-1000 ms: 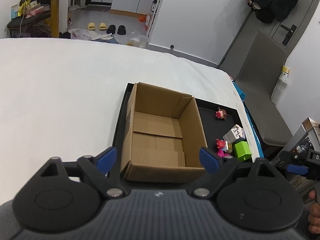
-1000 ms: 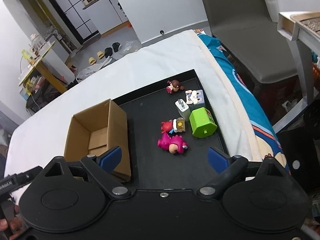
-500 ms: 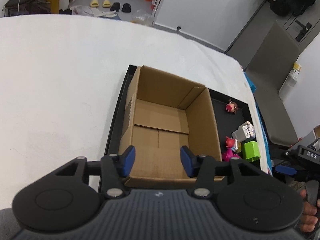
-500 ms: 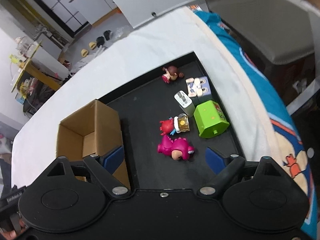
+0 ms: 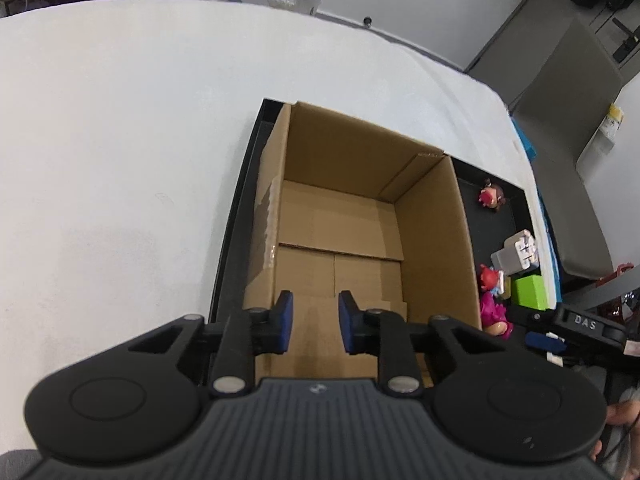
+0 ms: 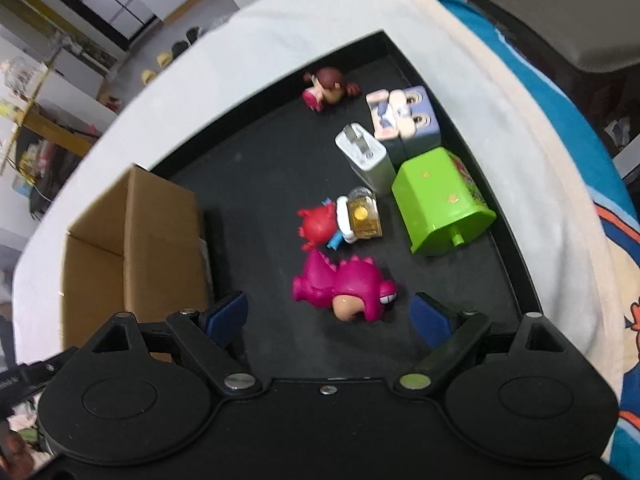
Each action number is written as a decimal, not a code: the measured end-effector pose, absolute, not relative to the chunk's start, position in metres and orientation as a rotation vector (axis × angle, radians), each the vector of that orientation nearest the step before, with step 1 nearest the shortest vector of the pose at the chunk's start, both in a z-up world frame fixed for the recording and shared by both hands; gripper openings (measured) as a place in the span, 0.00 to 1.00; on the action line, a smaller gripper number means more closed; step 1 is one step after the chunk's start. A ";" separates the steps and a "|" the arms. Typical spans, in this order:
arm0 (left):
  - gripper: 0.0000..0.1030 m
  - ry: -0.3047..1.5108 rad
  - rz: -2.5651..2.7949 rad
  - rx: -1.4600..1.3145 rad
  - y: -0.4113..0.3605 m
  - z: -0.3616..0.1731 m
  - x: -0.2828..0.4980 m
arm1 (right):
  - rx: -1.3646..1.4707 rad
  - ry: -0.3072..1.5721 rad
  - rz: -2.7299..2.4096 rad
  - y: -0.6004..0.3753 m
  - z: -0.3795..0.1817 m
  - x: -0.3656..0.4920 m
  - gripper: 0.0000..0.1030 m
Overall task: Organize rigid objects
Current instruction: 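Lower the right gripper onto the pink dinosaur figure and close it, then lift the pink dinosaur and carry it over the box with the right gripper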
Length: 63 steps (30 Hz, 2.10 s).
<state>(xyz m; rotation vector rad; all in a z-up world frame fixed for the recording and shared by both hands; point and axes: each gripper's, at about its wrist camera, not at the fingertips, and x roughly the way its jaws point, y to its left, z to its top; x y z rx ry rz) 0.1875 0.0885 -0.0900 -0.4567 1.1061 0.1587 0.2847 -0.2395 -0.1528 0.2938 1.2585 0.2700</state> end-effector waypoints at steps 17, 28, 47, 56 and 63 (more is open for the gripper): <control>0.08 1.227 0.132 -0.445 0.092 -0.111 0.217 | 0.152 1.273 0.231 -0.222 -0.183 0.295 0.84; 0.00 1.223 0.109 -0.483 0.095 -0.116 0.218 | 0.120 1.264 0.279 -0.207 -0.163 0.291 0.66; 0.00 1.082 0.069 -0.590 0.109 -0.112 0.204 | 0.178 1.152 0.403 -0.183 -0.086 0.291 0.67; 0.00 1.015 0.053 -0.552 0.106 -0.106 0.194 | 0.212 1.097 0.504 -0.148 -0.056 0.283 0.67; 0.04 1.030 0.081 -0.465 0.101 -0.087 0.188 | 0.199 1.086 0.547 -0.125 -0.050 0.279 0.67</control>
